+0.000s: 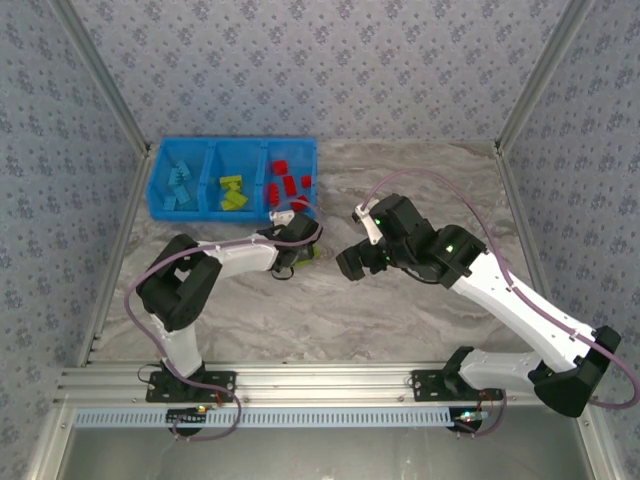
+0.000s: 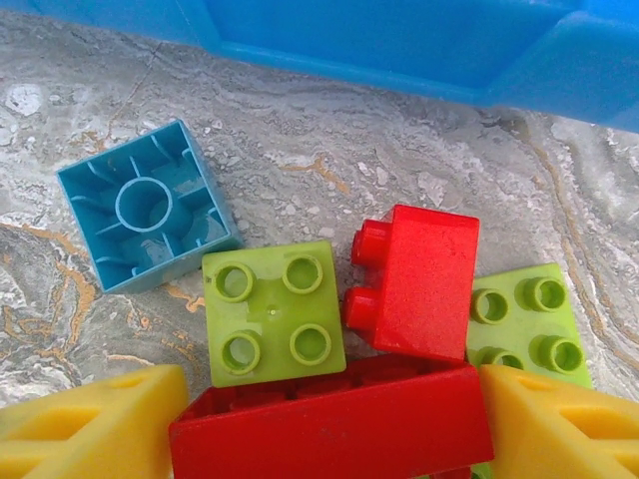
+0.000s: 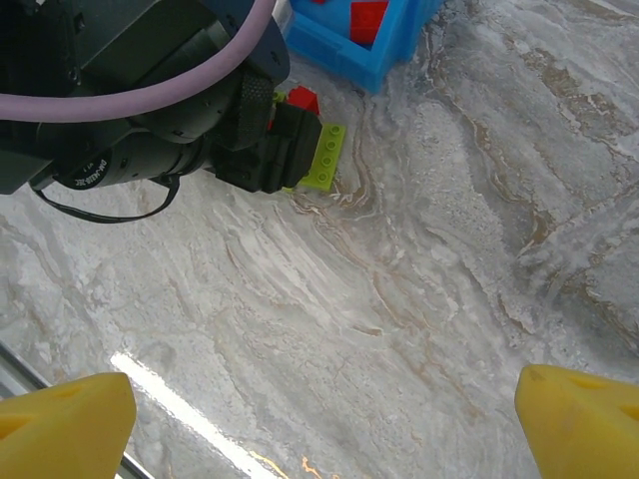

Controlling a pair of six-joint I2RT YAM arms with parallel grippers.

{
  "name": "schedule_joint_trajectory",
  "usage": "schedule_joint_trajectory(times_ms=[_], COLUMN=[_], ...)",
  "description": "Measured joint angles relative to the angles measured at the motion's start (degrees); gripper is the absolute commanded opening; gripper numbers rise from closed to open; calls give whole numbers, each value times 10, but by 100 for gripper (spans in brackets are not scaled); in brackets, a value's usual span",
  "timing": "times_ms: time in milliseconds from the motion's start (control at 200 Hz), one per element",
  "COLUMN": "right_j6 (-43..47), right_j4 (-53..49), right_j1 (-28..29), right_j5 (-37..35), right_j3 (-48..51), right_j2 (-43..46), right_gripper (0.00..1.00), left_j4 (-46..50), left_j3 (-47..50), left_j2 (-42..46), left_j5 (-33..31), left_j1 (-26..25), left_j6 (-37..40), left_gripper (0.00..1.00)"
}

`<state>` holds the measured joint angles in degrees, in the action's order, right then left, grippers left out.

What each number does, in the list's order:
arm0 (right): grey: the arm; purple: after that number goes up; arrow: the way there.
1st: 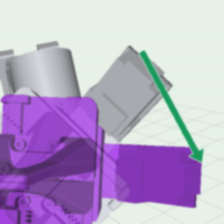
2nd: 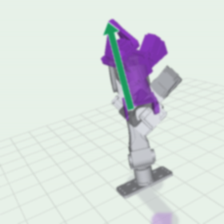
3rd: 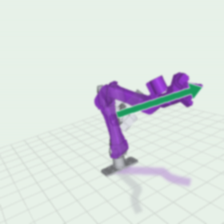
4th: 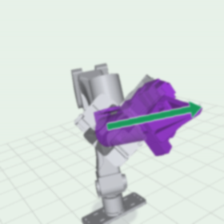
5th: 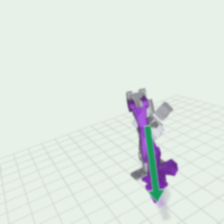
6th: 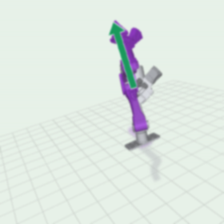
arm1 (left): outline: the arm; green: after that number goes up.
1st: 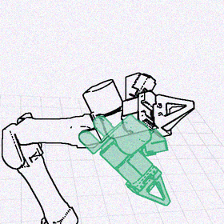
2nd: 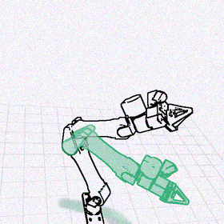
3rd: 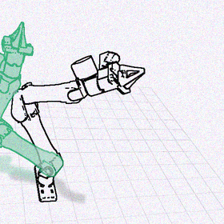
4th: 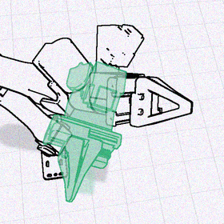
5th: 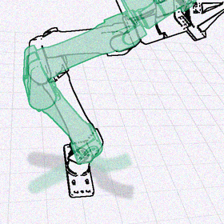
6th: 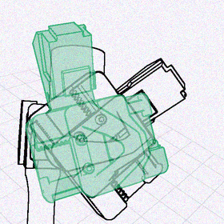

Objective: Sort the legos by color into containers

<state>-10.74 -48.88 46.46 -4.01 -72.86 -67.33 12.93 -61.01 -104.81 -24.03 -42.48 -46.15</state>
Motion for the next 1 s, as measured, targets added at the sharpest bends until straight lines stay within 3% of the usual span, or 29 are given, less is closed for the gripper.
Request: schedule_joint_trajectory(times_ms=[230, 515, 600, 740, 999], right_j6=[-18, -35, -39, -48, -54], right_j4=[12, 27, 31, 39, 32], right_j1=[0, 0, 0, 0, 0], right_j5=[19, 24, 24, 26, 28], right_j3=[7, 10, 11, 19, 30], right_j2=[1, 14, 20, 31, 66], right_gripper=[100, 100, 100, 100, 100], left_j4=[0, 19, 23, 14, 10], left_j3=[29, 44, 13, -95, -302], left_j2=[31, 208, 227, 169, -56], left_j5=[7, 7, -3, -8, 11], left_j1=[0, 0, 3, 45, 130], left_j6=[-3, 22, 49, 96, 162], left_gripper=[64, 60, 60, 60, 65])
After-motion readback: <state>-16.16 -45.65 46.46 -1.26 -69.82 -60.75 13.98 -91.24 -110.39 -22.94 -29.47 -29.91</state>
